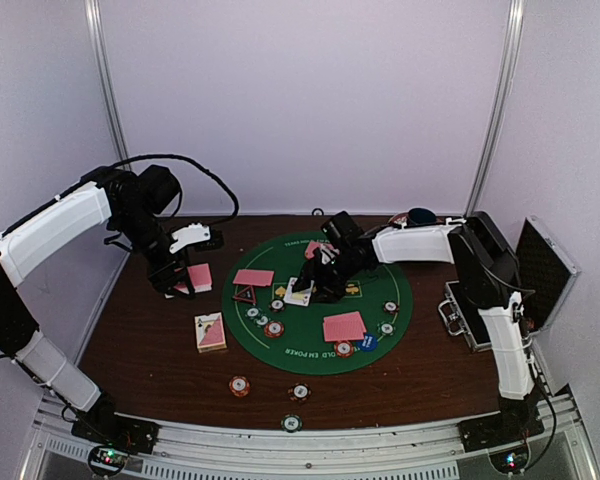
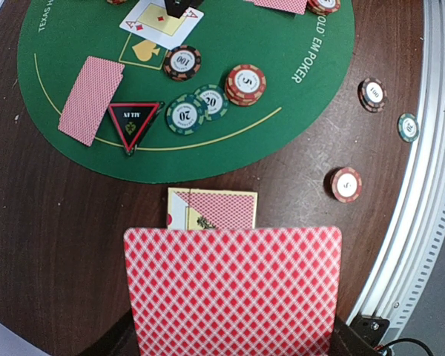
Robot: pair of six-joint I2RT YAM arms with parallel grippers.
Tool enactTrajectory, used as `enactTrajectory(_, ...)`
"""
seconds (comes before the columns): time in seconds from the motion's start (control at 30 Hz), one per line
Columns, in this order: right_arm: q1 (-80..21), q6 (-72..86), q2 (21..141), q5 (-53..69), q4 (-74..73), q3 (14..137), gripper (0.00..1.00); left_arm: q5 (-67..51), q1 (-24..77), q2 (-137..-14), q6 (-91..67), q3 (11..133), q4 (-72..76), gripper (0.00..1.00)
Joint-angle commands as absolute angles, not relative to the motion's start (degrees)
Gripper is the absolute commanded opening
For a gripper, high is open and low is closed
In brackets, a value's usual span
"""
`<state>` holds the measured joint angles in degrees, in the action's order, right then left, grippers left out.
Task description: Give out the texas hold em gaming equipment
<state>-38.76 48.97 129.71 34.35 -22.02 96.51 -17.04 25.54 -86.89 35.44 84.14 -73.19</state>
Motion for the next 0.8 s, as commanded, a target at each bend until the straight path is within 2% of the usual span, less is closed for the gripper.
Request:
enactTrajectory(0.0,-38.9,46.5,127.5,32.7,-26.1,97.9,0.63,-18.6,25.2,-86.0,35.5,86.3,-73.1,0.00)
enactTrajectory(0.3,-42.6,52.0,120.1,37.5,-19.6,97.5,0.78,-18.8,25.2,-86.1,35.7,85.9,-73.1,0.00)
enactTrajectory(0.77,-51.2,70.5,122.3,48.2,5.0,98.9,0.80,-19.8,25.2,-86.9,35.6,86.9,-73.0,0.00)
